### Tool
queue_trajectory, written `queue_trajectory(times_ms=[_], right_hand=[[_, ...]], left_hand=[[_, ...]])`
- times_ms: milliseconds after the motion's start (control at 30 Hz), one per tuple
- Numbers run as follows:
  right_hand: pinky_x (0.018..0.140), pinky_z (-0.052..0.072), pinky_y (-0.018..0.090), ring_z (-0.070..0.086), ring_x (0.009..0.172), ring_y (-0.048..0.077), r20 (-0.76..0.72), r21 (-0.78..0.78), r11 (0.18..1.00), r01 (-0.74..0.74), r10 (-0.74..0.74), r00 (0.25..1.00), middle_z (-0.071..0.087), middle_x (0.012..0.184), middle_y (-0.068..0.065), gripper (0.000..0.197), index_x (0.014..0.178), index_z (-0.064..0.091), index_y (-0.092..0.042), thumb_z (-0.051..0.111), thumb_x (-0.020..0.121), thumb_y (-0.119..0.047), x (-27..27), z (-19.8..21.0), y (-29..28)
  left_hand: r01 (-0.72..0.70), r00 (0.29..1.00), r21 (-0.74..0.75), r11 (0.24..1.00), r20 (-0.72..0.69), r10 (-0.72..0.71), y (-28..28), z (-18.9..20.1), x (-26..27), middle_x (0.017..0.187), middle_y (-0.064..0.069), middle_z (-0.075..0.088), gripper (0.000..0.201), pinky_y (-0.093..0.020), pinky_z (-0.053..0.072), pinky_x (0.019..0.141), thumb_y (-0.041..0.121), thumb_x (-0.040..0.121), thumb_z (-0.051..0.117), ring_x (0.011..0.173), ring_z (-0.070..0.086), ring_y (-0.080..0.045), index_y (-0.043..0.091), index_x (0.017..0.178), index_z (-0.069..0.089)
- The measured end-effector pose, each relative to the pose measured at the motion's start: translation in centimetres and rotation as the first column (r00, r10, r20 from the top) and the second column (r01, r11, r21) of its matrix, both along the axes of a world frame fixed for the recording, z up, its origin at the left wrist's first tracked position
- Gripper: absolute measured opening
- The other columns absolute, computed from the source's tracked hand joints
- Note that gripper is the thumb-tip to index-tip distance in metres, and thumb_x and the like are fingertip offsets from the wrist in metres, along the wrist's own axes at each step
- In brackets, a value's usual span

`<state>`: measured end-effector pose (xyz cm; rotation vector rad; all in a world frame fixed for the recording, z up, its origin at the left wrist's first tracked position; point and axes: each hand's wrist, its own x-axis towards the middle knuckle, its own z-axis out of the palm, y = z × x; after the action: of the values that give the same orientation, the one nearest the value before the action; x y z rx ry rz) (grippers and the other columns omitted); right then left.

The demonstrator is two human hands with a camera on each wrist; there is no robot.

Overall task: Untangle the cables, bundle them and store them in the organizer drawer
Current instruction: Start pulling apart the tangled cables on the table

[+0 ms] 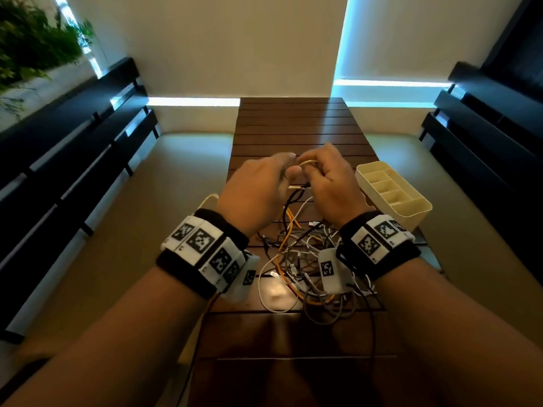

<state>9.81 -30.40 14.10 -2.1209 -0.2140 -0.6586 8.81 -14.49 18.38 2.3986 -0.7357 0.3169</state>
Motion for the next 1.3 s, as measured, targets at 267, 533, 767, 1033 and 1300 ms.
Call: queue_trajectory(times_ms=[267,533,767,1033,1300], right_hand=[[0.063,0.039,0.008,0.048,0.071,-0.004,0.008,0.136,0.991,-0.011,0.01,1.0,0.051,0.087,-0.004,0.014,0.09,0.056,-0.019,0.054,0.094,-0.006,-1.7,0.0,-0.5],[0.065,0.036,0.009,0.046,0.072,-0.003,0.13,0.035,0.999,0.016,-0.02,0.991,0.047,0.083,-0.011,0.015,0.089,0.058,-0.015,0.052,0.1,-0.022,-1.4,-0.2,-0.1],[0.058,0.039,0.006,0.051,0.065,-0.003,-0.171,0.03,0.999,-0.021,0.026,0.985,0.054,0.078,-0.011,0.01,0.094,0.053,-0.027,0.05,0.103,-0.025,-2.2,-1.7,-1.3],[0.086,0.054,0.04,0.067,0.097,0.017,-0.377,0.256,0.966,-0.023,0.122,0.918,0.07,0.102,0.0,0.011,0.1,0.06,-0.034,0.055,0.092,-0.04,-2.5,-4.7,-2.0],[0.069,0.049,0.011,0.067,0.081,-0.001,-0.335,0.133,0.988,-0.082,0.123,0.934,0.071,0.089,-0.009,0.013,0.103,0.062,-0.027,0.065,0.094,-0.035,-3.0,-4.7,0.6]], left_hand=[[0.063,0.991,0.014,0.998,-0.123,-0.061,0.1,-1.4,1.3,0.085,0.009,0.062,0.013,-0.026,0.038,0.069,0.022,0.099,0.055,0.08,0.056,-0.01,0.018,0.101,0.068],[0.106,0.983,-0.15,0.983,-0.131,-0.127,-1.3,-2.5,0.8,0.087,0.011,0.065,0.014,-0.019,0.041,0.068,0.022,0.1,0.055,0.079,0.058,-0.003,0.02,0.108,0.066],[0.003,1.0,-0.265,0.964,-0.011,-0.006,-0.5,0.0,2.2,0.065,0.011,0.053,0.011,-0.016,0.033,0.052,0.02,0.099,0.056,0.056,0.048,-0.002,0.023,0.089,0.057],[-0.041,0.999,-0.245,0.969,0.011,0.044,0.8,0.4,2.7,0.065,0.011,0.055,0.011,-0.014,0.034,0.053,0.02,0.1,0.056,0.058,0.049,-0.003,0.019,0.09,0.061],[-0.014,1.0,-0.29,0.957,-0.027,0.007,0.0,-0.3,2.0,0.068,0.007,0.059,0.013,-0.014,0.037,0.053,0.023,0.101,0.055,0.056,0.05,-0.003,0.02,0.091,0.062]])
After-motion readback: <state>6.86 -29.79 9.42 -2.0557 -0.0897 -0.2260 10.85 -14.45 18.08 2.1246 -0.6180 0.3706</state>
